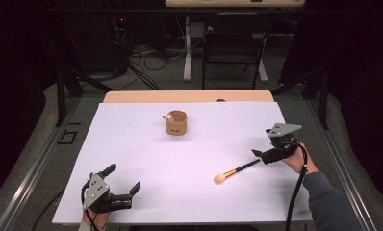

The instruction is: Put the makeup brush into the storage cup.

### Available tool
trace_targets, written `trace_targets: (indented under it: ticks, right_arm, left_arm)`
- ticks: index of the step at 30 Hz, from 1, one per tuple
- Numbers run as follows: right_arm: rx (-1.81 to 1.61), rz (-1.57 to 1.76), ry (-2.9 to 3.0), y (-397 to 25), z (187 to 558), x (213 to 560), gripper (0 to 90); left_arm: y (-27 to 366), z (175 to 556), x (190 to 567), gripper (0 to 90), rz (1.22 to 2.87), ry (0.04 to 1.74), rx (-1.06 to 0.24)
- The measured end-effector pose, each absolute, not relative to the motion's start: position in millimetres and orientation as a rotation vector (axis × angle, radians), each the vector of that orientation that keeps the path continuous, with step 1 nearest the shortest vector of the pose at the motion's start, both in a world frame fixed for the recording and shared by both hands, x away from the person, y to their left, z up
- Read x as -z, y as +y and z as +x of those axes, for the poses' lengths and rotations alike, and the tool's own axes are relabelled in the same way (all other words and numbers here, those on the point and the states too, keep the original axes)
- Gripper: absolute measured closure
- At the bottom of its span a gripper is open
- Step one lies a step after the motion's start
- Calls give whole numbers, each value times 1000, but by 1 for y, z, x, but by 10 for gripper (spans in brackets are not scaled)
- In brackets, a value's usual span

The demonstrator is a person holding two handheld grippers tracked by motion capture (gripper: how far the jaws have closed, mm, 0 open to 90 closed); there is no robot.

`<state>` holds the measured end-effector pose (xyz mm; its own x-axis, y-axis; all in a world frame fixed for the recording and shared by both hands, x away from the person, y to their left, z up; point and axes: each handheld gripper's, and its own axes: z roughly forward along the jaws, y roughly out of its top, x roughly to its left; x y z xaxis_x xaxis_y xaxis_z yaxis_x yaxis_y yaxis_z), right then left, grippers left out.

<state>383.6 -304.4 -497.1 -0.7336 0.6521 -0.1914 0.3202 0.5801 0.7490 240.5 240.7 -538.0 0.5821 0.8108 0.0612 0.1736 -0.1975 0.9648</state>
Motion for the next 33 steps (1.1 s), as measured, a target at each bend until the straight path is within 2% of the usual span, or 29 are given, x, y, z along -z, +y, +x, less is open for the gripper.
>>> trace_targets:
  ticks: [23,26,31,33]
  right_arm:
    - [-662,467,2730,-269,392,497,0]
    - [-505,423,2823,-264,392,489,0]
    - [-598,374,2785,-254,391,497,0]
    - [-504,331,2845,-248,390,495,0]
  left_arm:
    - [240,241,538,0,1701,824,-714]
    - [241,241,538,0,1702,824,-714]
    - [241,241,538,0,1708,820,-714]
    - [241,241,538,0,1709,820,-714]
